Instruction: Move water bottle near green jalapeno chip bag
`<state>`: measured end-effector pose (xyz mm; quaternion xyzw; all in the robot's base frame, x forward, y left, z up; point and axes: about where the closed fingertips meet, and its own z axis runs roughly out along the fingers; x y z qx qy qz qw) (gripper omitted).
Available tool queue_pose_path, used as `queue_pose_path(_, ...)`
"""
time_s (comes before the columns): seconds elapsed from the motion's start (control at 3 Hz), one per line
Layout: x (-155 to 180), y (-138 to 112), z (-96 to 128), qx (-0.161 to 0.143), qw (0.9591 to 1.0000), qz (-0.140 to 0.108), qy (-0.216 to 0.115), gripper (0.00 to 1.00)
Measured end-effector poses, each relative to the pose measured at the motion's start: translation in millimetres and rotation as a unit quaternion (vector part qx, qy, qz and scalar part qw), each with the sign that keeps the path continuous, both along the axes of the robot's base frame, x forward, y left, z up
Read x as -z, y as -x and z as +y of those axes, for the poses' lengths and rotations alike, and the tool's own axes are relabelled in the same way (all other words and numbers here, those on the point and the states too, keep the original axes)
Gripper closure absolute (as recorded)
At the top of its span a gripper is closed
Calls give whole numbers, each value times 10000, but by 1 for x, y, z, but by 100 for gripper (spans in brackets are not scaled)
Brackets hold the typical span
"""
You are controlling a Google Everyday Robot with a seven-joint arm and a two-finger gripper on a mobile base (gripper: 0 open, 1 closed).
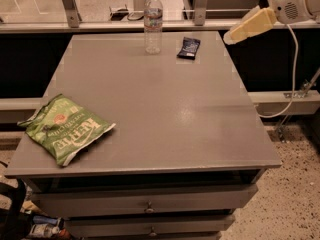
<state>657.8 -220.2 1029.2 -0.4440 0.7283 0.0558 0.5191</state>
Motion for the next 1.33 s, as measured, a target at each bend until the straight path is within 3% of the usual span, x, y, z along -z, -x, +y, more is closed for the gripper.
queue_pose_path(0.67, 14, -61, 54, -247, 9976, -75, -636, 0)
queue_pose_path(1.33, 46, -97, 143, -850, 9877, 323, -1275, 0)
